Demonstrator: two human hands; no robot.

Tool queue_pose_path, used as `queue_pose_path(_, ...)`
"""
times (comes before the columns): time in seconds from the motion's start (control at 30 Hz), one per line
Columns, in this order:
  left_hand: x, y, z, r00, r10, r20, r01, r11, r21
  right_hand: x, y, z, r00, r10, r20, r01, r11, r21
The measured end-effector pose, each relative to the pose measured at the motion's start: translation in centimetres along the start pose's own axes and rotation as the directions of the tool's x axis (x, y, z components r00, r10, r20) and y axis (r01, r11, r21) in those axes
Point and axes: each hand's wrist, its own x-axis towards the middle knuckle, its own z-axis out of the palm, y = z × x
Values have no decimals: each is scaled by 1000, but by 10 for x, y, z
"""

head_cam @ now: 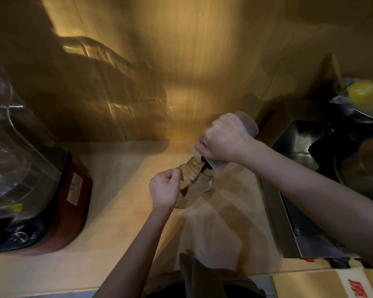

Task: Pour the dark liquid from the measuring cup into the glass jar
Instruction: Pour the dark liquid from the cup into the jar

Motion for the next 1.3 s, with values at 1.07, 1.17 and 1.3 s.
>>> queue_pose_path(1.07, 2, 4, -3, 1000, 6, -14, -7, 1000, -17, 4, -6, -23, 981, 122, 150, -118, 992, -36)
queue_pose_path(1.17, 3, 5, -3, 1000, 4, -8, -4, 1000, -20, 7, -7, -25, 976, 121, 183, -111, 992, -64)
queue_pose_path(1.3, 6, 3, -4, 1000, 0, -11, -1, 1000, -20, 9, -9, -26, 975, 111, 194, -99, 992, -72)
